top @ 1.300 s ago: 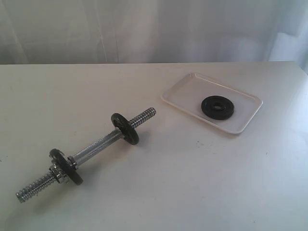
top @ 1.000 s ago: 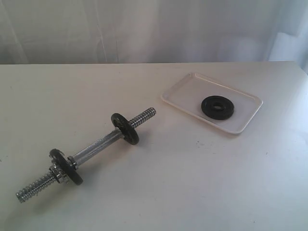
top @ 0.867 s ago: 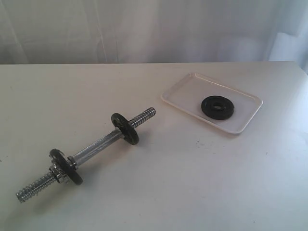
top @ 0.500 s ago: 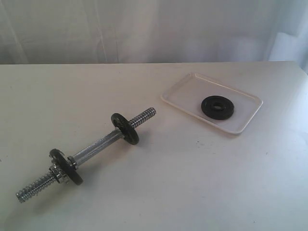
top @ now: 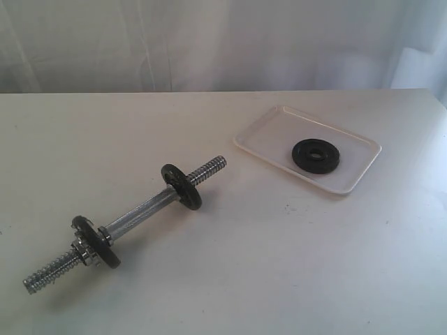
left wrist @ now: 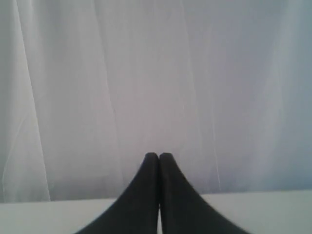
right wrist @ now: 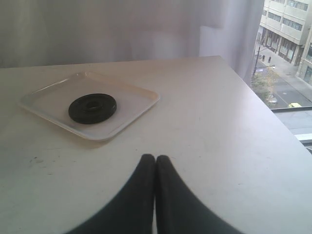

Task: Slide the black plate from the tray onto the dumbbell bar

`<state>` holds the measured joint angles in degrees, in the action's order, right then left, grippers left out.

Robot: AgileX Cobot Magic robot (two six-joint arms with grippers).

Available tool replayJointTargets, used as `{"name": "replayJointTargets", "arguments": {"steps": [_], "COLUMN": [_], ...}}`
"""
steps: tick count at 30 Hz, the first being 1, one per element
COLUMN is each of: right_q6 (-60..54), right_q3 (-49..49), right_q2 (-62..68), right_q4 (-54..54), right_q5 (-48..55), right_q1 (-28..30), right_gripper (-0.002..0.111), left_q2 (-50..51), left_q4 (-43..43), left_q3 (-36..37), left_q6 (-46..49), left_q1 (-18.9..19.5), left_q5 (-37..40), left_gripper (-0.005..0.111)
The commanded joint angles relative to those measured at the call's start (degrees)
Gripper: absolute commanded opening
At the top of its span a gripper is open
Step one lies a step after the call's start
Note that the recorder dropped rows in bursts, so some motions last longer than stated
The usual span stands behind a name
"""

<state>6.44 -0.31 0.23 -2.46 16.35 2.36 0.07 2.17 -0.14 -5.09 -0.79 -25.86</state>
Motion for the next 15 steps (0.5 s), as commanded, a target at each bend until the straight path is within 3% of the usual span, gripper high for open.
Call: {"name": "replayJointTargets", "arguments": {"steps": [1, 3, 4, 7, 11, 15], "right_q6": [-0.2, -0.2, -0.2, -0.2, -0.2, -0.2], "right_q3": [0.3, 0.3, 0.3, 0.3, 0.3, 0.3], "right_q2": [-0.2, -0.2, -0.2, -0.2, -0.2, -0.2], "right_q4": [-0.3, -0.3, -0.3, -0.3, -0.3, -0.3], "right_q5": [-0.1, -0.1, -0.1, -0.1, -0.1, -0.1], "right_q1": [0.3, 0.3, 0.3, 0.3, 0.3, 0.3], "right_gripper": [0.0, 0.0, 0.0, 0.0, 0.0, 0.0], "left_q2": [-0.1, -0.1, -0.1, -0.1, -0.1, 0.7], "left_q4": [-0.1, -0.3, 0.2, 0.7, 0.7, 0.7], "left_q3": [0.1, 0.1, 0.1, 0.1, -0.2, -5.7], "left_q6": [0.2, -6.6, -15.4, -27.2, -28.1, -27.1], "left_q1": [0.1, 0.1, 0.1, 0.1, 0.1, 0.1], "left_q5": [-8.3, -11.5, -13.4, -13.5, -12.7, -9.2], "left_gripper": [0.0, 0.0, 0.0, 0.0, 0.0, 0.0]}}
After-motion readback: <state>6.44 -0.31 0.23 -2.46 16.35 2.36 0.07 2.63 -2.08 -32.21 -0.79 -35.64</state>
